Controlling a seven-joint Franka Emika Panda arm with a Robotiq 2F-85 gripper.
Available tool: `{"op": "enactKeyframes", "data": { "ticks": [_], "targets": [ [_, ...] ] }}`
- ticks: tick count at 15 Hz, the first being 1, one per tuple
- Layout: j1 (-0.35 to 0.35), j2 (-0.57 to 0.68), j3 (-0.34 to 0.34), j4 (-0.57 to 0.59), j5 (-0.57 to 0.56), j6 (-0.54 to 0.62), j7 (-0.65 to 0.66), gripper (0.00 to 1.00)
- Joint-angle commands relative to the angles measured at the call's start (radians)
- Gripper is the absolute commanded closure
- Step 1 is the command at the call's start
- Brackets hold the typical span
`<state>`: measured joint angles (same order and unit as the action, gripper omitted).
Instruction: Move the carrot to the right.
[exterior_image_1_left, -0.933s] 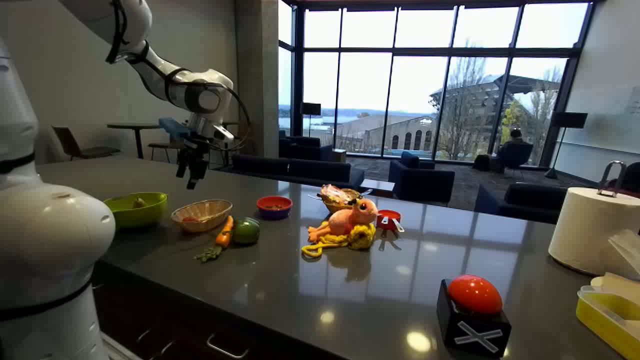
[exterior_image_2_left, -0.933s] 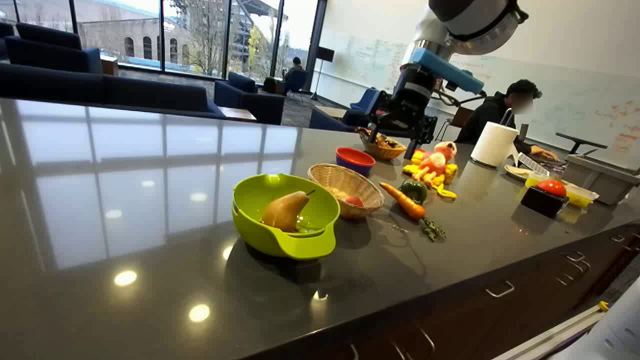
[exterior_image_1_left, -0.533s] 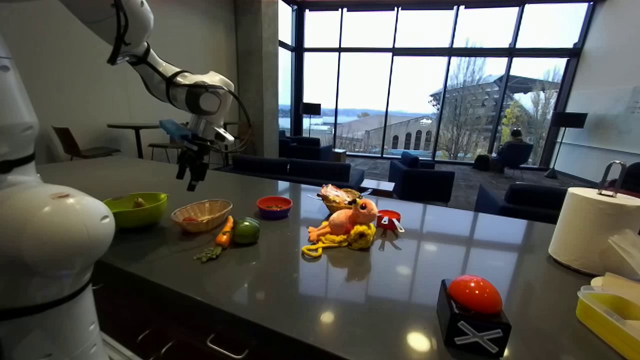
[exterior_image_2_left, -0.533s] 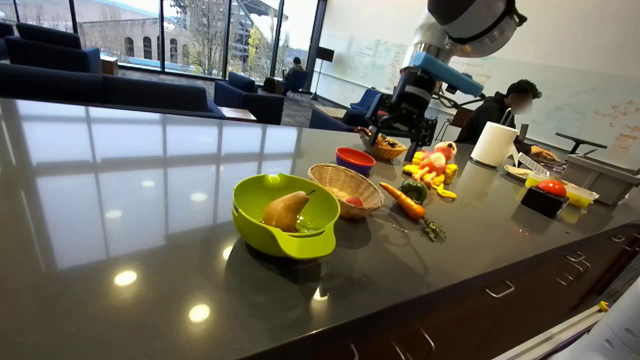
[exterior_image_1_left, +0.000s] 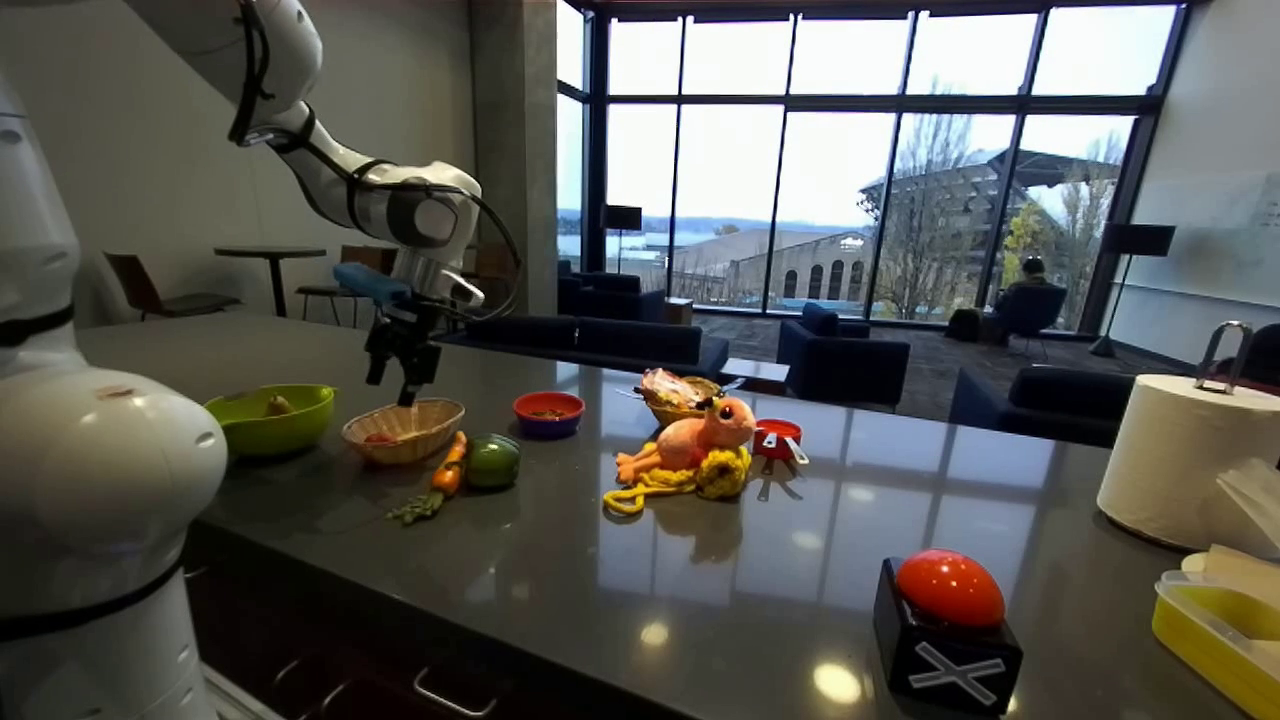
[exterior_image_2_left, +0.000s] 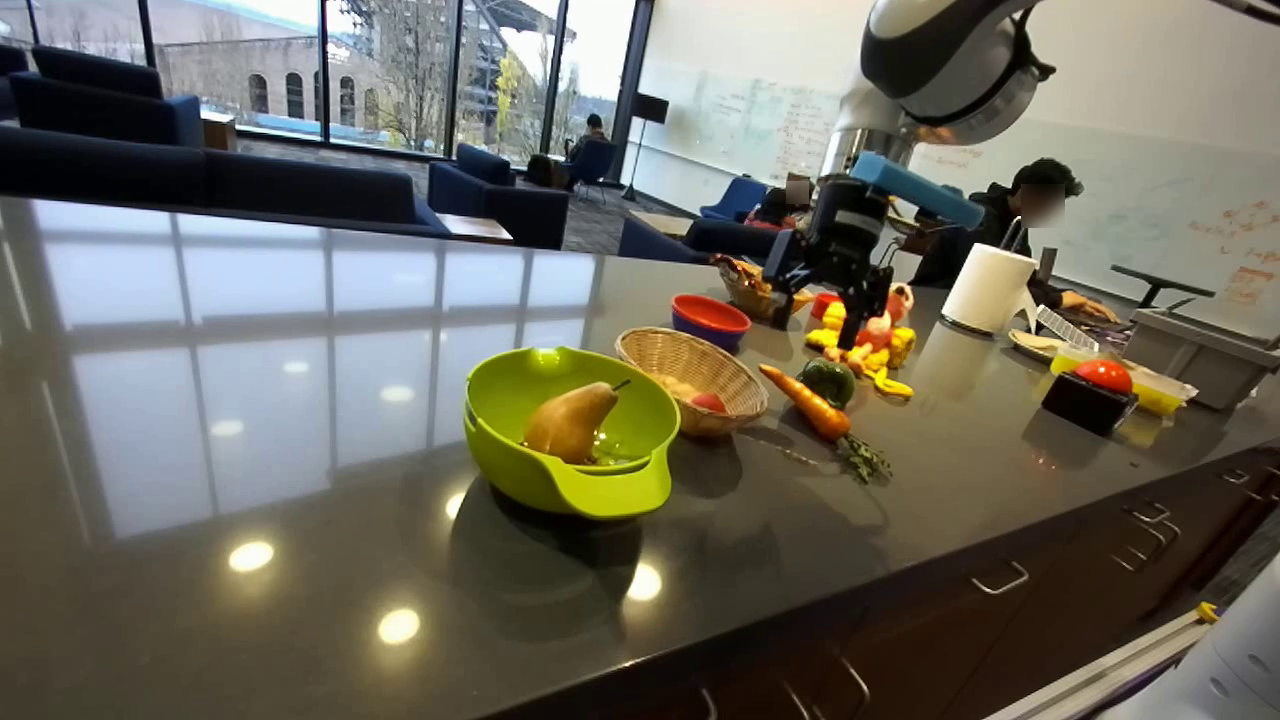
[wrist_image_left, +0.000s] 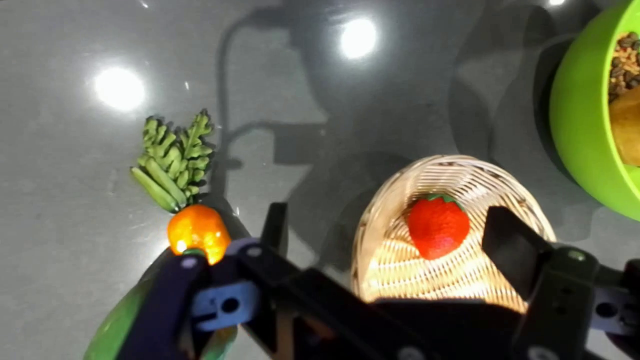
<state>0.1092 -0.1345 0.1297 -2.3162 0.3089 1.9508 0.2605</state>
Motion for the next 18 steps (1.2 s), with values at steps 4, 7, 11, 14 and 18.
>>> {"op": "enactKeyframes", "data": {
  "ticks": [4, 7, 11, 14, 18],
  "targets": [
    [-0.017, -0.053, -0.025, -0.104, -0.078, 0.015, -0.119, 0.0],
    [-0.019, -0.073, -0.029, -0.148, -0.093, 0.013, -0.16, 0.0],
    [-0.023, -0.098, -0.037, -0.212, -0.117, 0.084, -0.196, 0.0],
    [-0.028, -0.098, -0.04, -0.249, -0.127, 0.178, -0.186, 0.0],
    [-0.034, -0.083, -0.04, -0.307, -0.13, 0.324, -0.162, 0.0]
  ]
}}
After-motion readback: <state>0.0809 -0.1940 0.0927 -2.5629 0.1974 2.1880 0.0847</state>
